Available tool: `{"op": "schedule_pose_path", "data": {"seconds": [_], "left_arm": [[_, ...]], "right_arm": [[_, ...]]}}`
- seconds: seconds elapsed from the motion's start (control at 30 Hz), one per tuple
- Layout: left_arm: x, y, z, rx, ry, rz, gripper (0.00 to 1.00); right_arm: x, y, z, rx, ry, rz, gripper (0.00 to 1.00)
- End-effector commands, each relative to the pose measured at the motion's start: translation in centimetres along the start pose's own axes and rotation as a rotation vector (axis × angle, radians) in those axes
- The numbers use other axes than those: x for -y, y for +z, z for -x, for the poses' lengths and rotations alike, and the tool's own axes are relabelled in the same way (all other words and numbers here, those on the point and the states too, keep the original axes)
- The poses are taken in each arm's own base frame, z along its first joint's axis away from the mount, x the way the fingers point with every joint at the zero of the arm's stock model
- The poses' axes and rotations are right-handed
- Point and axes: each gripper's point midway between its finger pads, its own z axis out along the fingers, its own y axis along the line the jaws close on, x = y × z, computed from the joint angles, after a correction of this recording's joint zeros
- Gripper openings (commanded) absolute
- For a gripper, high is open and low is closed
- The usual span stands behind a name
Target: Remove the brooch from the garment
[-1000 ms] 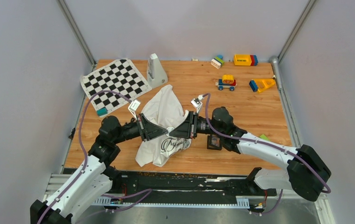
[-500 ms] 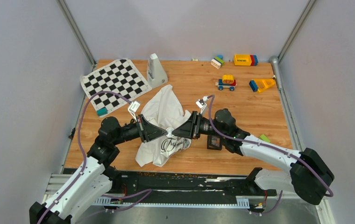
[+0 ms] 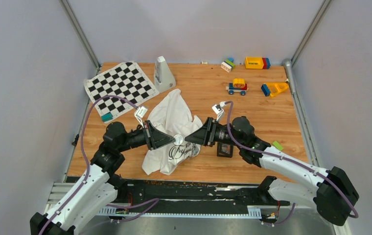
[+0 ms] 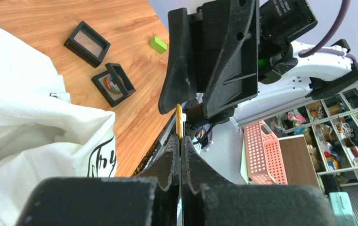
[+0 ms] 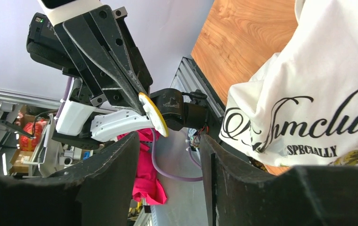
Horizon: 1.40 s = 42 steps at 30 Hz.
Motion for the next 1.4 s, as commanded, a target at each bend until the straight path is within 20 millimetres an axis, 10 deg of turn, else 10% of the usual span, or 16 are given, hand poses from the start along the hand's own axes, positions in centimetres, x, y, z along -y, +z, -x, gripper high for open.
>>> {"op": "schedule_pose_path", "data": {"seconds": [0.0, 0.6, 1.2, 1.37], "left_arm": [[1.3, -0.1, 1.1, 0.017, 0.056, -0.023, 0.0], [1.4, 1.1, -0.5, -0.065, -0.047, -0.092, 0.0], [0.4, 1.7, -2.3, -0.115, -0.072, -0.093, 0.0], [0.2, 1.6, -2.4, -0.103, -0.071, -0.092, 0.32]], "right_arm": [[0.2, -0.7, 0.6, 0.032, -0.061, -0.035, 0.53], [-1.3, 0.0, -0.2, -0.045, -0.212, 0.076, 0.37], [-1.7, -0.2, -0.5, -0.053, -0.212, 0.106, 0.0], [-1.4, -0.3, -0.7, -0.057, -0.199, 0.099, 0.0]]}}
